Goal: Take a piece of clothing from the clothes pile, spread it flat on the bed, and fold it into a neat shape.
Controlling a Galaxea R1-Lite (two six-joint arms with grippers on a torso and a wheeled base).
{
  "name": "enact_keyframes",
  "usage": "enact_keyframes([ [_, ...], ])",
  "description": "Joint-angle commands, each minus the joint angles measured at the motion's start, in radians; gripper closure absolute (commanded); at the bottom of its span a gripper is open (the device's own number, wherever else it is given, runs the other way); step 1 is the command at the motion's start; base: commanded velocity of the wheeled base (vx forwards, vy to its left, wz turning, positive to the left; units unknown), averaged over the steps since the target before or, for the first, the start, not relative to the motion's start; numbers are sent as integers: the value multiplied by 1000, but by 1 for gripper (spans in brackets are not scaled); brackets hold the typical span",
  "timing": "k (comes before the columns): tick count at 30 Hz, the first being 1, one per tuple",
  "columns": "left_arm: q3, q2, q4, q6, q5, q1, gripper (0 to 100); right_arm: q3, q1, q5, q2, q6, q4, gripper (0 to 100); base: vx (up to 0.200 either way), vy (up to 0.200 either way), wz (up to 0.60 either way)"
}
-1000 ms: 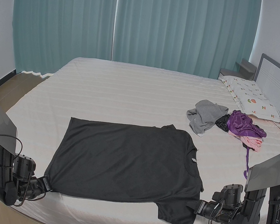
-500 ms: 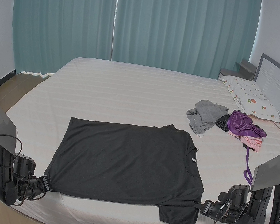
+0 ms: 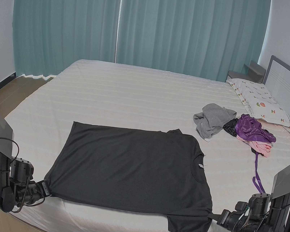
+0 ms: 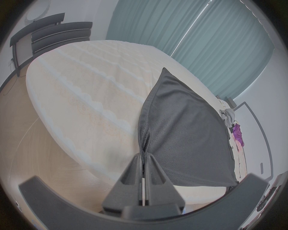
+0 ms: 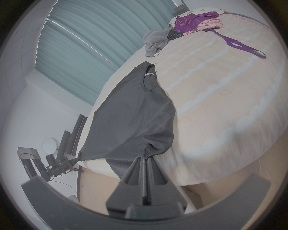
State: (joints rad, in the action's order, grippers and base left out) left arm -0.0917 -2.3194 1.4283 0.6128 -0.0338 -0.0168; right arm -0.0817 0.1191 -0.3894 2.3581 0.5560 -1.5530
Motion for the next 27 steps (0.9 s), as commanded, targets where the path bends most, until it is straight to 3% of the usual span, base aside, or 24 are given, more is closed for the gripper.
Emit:
enact_keyframes([
  [1, 18, 40, 1, -25, 0, 15, 100, 54, -35, -45, -79, -1, -13, 100, 0, 0, 0],
  [3, 27, 48, 1, -47, 0, 21, 100, 82, -41, -77, -103, -2, -13, 100, 0, 0, 0],
  [8, 46, 67, 1, -59, 0, 26, 100, 82, -58, -82, -126, -2, 1, 100, 0, 0, 0],
  [14, 66, 71, 1, -93, -1, 28, 100, 82, -55, -91, -221, -33, 157, 100, 0, 0, 0],
  [17, 67, 71, 1, -93, -3, 28, 100, 82, -64, -91, -227, -80, 192, 100, 0, 0, 0],
  [25, 84, 75, 3, -120, -3, 28, 100, 82, -87, -91, -261, -87, 232, 100, 0, 0, 0],
  [27, 89, 75, 3, -143, -3, 38, 100, 82, -85, -91, -286, -105, 300, 100, 0, 0, 0],
])
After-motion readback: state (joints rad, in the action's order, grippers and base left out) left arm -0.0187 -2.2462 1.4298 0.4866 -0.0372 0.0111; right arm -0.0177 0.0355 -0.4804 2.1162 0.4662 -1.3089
